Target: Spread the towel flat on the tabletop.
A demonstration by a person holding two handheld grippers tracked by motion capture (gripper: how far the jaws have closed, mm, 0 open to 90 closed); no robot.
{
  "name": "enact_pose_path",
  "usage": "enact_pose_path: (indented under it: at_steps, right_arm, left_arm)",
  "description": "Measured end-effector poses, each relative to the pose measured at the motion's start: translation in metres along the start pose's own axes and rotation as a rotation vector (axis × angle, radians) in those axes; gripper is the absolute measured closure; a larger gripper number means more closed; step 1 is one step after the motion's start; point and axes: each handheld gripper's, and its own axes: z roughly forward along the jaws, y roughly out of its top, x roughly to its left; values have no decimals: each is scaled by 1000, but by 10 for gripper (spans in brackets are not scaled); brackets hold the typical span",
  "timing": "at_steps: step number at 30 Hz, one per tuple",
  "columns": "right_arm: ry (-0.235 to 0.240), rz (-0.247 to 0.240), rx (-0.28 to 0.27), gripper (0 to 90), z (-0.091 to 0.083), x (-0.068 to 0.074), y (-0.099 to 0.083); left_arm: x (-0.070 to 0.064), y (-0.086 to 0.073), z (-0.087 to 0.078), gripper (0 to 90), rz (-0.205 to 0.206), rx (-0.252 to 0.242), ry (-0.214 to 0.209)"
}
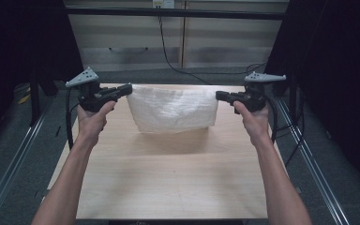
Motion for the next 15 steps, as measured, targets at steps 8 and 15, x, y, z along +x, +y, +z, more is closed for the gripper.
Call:
enact_pose_path:
  at_steps: [8,15]
  right_arm:
    - [17,25,31,898,-2,1,-35]
    - [34,32,29,898,-8,9,-51]
  left_arm:
    - [-5,-40,-3,892,-54,3,-30]
    - [-7,-72,-8,891,-120,8,-43]
